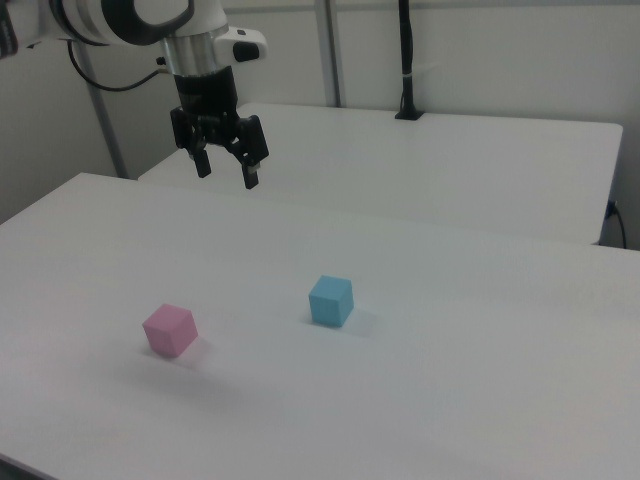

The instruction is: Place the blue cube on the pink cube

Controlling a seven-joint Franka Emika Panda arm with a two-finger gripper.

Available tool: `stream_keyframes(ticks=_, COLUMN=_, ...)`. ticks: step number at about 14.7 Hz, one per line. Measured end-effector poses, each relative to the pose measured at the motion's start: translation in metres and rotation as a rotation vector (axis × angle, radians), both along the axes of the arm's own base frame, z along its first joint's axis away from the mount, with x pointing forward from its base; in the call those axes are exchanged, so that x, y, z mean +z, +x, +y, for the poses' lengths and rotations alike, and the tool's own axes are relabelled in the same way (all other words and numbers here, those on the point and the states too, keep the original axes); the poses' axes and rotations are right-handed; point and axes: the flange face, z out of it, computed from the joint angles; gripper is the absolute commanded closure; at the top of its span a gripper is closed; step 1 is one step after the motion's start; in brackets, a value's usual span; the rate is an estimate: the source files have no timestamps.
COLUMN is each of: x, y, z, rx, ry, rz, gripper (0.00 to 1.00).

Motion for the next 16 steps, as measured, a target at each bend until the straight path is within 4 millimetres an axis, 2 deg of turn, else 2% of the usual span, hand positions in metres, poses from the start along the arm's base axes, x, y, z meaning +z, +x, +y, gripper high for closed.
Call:
stream_keyframes(ticks=10, x=-0.004, y=0.002, z=0.003, rx=0.006, ry=-0.001, rz=0.008, gripper=0.0)
stream_keyframes(ticks=14, x=-0.017, y=0.019, z=0.003, rx=0.002, ry=-0.011, rz=0.023, gripper=0.0)
stream_keyframes(ticks=16, x=-0.021, y=0.031, z=-0.005, rx=0.005, ry=-0.021, rz=0.022, gripper=0.0)
